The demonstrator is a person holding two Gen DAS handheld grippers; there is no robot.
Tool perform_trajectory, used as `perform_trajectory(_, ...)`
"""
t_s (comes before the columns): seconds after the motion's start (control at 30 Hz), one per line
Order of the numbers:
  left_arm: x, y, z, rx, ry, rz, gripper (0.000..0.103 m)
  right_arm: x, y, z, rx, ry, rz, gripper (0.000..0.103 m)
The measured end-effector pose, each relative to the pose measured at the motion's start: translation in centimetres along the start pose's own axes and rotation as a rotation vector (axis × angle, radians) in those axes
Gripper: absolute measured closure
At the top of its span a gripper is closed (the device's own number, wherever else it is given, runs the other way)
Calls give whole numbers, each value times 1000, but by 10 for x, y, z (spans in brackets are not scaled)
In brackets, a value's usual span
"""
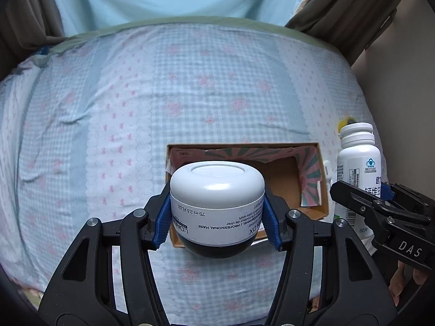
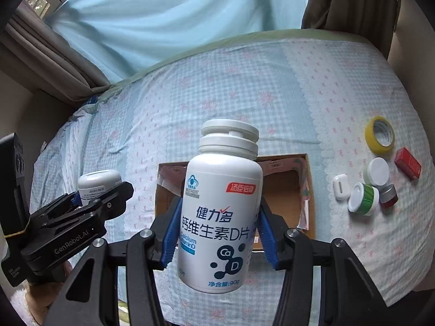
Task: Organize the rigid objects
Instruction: 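Carry the cream jar and vitamin bottle over the cardboard box with both tools, then lower both items into the box and open both tools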
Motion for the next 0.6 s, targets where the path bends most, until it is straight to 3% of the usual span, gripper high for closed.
perform_trajectory(0.33, -15, 2, -108, -199, -18, -54, 50, 7, 1, -103, -157, -63, 86, 55)
perform_trajectory(0.6, 9, -4, -183, -334, -38, -106, 50, 59, -5, -153, -229, -111, -41, 55)
Point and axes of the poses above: each gripper's, at about its wrist camera, not at the fingertips, and z roughly against the way its jaws point, x to its right, y to its top, the point moved 3 cm from there along -z, roughly the way its jaws point, and after that the axes turned 6 degrees about -z, right-handed, at the moved point
